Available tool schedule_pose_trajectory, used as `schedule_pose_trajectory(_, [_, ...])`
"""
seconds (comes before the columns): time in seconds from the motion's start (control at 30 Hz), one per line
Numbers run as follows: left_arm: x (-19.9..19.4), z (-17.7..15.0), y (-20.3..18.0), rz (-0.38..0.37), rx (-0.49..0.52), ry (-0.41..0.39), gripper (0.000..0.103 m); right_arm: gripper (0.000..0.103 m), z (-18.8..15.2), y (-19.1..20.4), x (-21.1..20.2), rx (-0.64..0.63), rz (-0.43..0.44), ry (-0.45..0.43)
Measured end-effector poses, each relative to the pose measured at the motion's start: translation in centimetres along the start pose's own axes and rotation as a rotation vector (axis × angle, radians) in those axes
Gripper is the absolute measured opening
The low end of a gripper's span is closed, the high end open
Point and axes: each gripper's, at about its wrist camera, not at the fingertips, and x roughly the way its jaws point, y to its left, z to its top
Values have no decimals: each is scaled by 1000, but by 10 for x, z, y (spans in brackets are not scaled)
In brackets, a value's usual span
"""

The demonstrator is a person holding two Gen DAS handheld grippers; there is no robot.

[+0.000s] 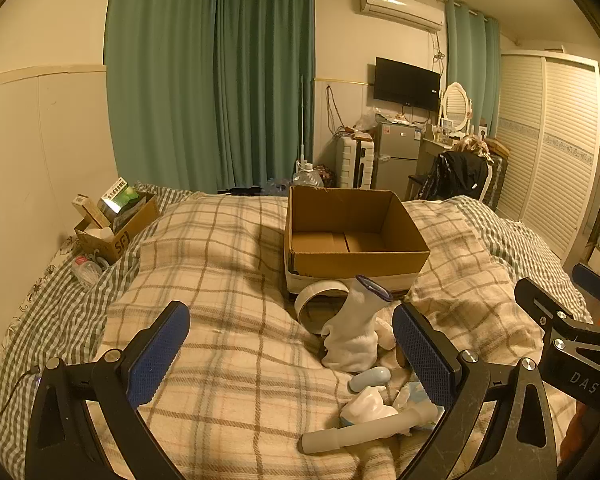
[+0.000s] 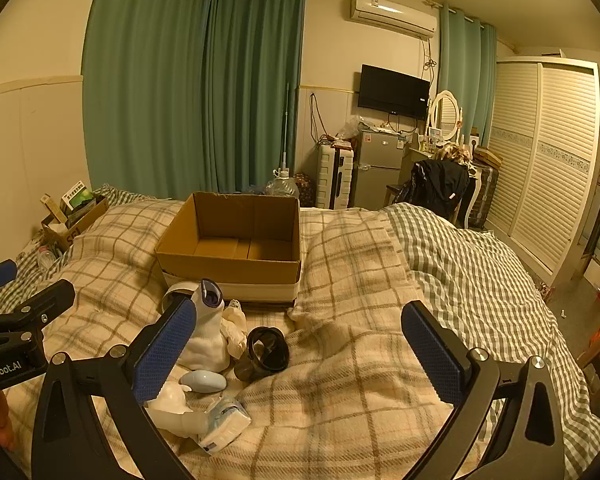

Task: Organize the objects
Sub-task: 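Move both tools toward the items lying beside the cardboard box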

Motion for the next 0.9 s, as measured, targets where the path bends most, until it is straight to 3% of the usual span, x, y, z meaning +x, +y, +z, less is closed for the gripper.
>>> schedule_pose_trajectory(0.9, [10, 1, -4, 5, 0, 26, 103, 103, 19, -4, 0, -44, -22, -14])
